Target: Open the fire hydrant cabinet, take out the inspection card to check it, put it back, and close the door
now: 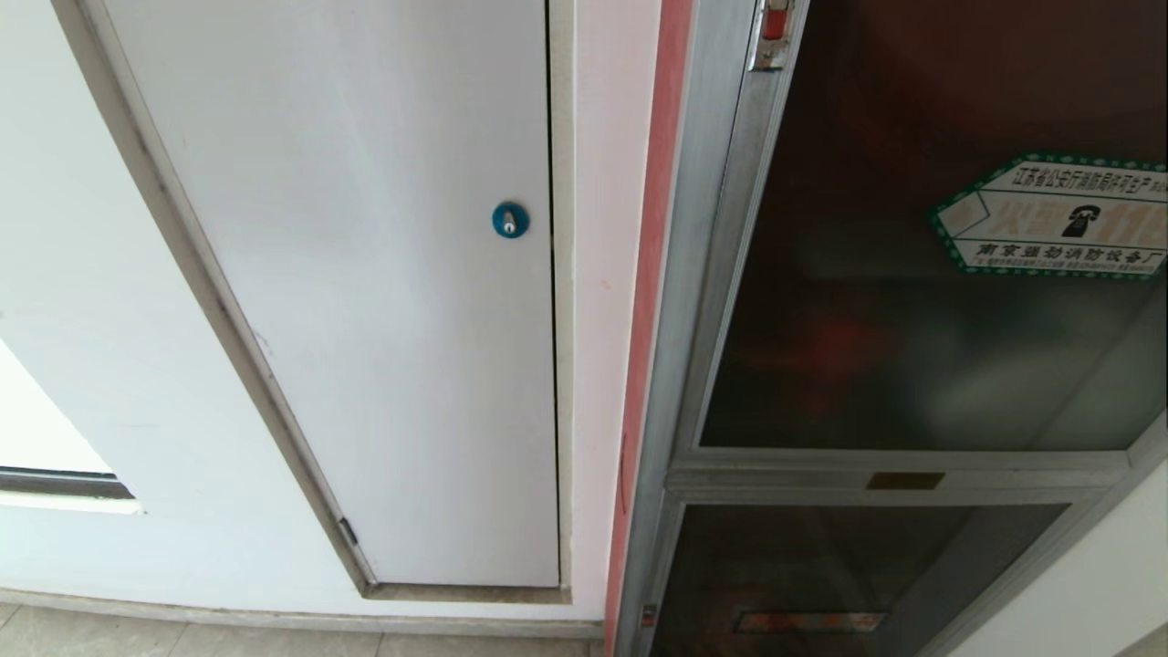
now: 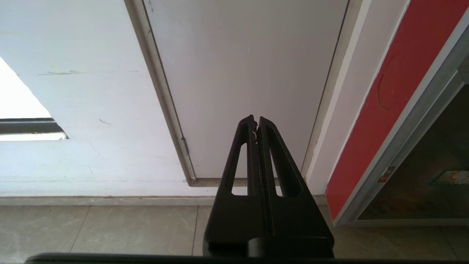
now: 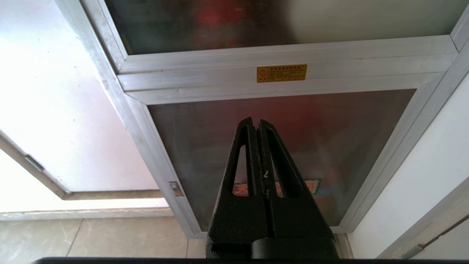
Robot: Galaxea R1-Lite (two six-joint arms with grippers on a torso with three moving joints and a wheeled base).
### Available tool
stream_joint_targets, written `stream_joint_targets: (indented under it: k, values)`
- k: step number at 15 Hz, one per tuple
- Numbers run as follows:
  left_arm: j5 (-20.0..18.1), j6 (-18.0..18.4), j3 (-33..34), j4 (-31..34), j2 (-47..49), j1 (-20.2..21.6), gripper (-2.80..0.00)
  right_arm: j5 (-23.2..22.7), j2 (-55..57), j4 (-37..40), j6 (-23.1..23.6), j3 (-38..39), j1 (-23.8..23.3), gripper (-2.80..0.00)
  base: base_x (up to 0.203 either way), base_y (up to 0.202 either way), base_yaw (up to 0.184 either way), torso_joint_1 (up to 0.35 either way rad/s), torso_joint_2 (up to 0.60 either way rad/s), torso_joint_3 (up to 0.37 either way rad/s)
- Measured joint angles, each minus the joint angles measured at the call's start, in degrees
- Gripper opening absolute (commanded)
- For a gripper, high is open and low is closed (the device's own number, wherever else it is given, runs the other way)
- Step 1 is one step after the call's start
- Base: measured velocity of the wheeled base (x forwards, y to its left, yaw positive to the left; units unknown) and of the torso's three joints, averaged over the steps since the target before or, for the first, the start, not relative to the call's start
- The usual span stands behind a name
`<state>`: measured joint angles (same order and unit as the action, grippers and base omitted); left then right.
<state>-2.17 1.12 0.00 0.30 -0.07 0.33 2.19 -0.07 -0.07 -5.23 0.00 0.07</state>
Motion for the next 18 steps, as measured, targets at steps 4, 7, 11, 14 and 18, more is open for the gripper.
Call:
stream_joint_targets:
  k: [4, 7, 11, 14, 18]
  values:
    - [0.05, 0.02, 0.00, 0.02, 0.00, 0.00, -2.80, 0.04, 0.00, 0.02, -0.04, 0.00, 0.00, -2.80, 0.000, 0.000, 0.000, 0.000, 0.00, 0.000]
    - [0.05, 0.02, 0.00, 0.02, 0.00, 0.00, -2.80, 0.17, 0.00, 0.00, -0.09, 0.00, 0.00, -2.80, 0.000, 0.000, 0.000, 0.000, 0.00, 0.000]
    - [0.04, 0.00, 0.00, 0.00, 0.00, 0.00, -2.80, 0.37, 0.00, -0.03, -0.19, 0.00, 0.00, -2.80, 0.000, 0.000, 0.000, 0.000, 0.00, 0.000]
    - [0.05, -0.02, 0.00, -0.01, 0.00, 0.00, -2.80, 0.89, 0.00, -0.08, -1.13, 0.00, 0.00, -2.80, 0.000, 0.000, 0.000, 0.000, 0.00, 0.000]
    - [0.02, 0.02, 0.00, -0.01, 0.00, 0.00, -2.80, 1.33, 0.02, 0.43, -1.21, -1.76, 0.00, -2.80, 0.000, 0.000, 0.000, 0.000, 0.00, 0.000]
